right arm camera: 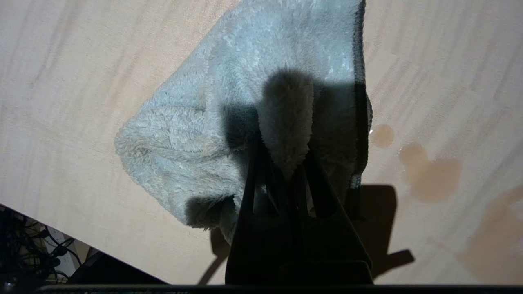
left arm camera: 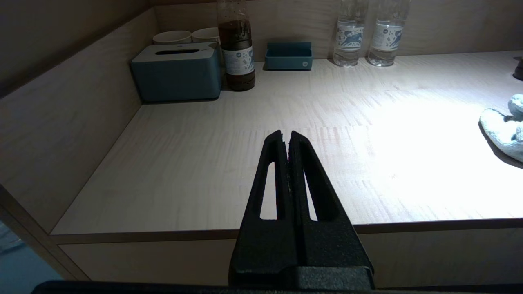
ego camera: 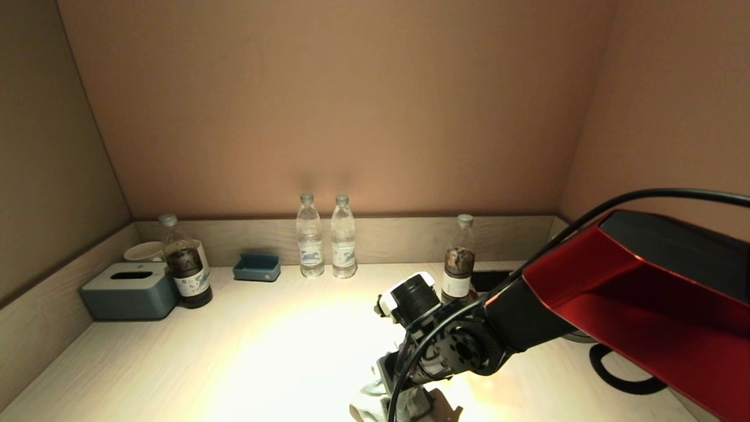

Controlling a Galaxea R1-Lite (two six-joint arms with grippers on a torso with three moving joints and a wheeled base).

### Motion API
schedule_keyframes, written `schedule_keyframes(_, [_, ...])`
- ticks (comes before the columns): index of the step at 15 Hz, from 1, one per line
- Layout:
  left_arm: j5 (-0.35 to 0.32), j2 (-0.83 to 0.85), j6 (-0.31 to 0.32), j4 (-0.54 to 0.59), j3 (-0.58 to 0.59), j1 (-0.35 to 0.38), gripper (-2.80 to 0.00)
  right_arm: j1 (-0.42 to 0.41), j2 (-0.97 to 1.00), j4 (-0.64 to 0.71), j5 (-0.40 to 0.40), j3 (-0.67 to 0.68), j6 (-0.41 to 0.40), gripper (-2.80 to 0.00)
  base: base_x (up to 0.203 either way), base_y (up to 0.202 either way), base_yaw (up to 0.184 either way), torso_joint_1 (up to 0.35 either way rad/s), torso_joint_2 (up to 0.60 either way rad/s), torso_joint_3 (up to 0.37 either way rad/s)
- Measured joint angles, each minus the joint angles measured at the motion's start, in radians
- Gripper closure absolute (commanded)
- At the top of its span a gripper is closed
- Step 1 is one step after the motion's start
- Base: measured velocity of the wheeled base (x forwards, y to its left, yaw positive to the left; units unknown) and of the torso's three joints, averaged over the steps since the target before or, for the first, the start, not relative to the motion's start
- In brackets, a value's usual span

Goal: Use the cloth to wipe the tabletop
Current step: Pick up the tablecloth, then sweep the stains on the table

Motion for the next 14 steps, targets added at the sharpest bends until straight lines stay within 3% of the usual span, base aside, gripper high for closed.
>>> schedule_keyframes(7, [0.000,0.000,0.000,0.000,0.000,0.000,0.00,-0.043,-0.128,0.003,0.000,0.018,0.027,0.00,0.000,0.000,0.000,0.000,0.00,0.000])
schedule_keyframes(14, [0.000,0.000,0.000,0.000,0.000,0.001,0.00,-0.330,-0.323,0.036,-0.002,0.041,0.022,0.00,0.000,0.000,0.000,0.000,0.00,0.000])
